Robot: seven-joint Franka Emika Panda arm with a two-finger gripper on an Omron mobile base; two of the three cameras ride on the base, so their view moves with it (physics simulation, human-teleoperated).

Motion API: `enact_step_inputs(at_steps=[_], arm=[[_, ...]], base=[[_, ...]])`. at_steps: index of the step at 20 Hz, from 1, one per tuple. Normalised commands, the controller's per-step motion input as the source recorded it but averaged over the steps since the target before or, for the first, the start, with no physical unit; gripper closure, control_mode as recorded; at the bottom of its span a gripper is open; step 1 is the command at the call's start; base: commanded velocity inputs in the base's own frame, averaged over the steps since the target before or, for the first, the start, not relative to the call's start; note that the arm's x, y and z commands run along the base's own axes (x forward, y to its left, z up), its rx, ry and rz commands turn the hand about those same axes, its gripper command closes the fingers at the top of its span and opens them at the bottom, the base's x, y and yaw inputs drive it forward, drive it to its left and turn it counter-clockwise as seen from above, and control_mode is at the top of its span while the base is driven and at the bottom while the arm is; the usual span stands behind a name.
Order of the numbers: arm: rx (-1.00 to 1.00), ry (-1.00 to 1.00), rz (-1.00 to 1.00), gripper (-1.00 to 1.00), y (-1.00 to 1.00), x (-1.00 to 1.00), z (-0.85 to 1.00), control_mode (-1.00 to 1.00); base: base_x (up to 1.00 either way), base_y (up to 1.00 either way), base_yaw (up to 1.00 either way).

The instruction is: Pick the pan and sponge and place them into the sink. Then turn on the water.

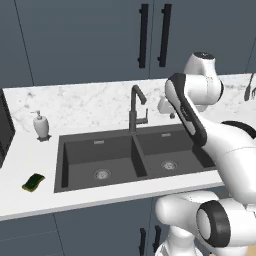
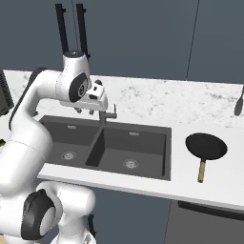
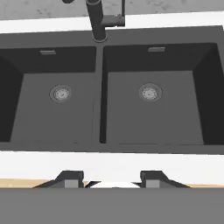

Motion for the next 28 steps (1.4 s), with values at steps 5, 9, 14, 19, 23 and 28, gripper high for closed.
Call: enact_step_inputs(at_steps=[5, 9, 14, 19, 23, 28], arm=[[0.00, 0.00, -0.03, -1.00, -0.28, -0.48, -0.11, -1.00], [0.00, 0.00, -0.03, -1.00, -0.64, -0.57, -0.15, -1.00], [0.00, 0.00, -0.01, -1.00, -0.51, -0.36, -0.06, -1.00], [0.00, 0.00, 0.00, -1.00, -0.44, -0.27, -0.01, -1.00], [-0.02, 0.00, 0.00, -1.00, -0.83, -0.25, -0.18, -1.00], [-0.10, 0.00, -0.02, -1.00, -0.59, -0.08, -0.17, -1.00]], base=[[0.00, 0.00, 0.00], [0.00, 0.00, 0.00], [0.00, 0.00, 0.00], [0.00, 0.00, 0.00], [0.00, 0.00, 0.00], [0.00, 0.00, 0.00]])
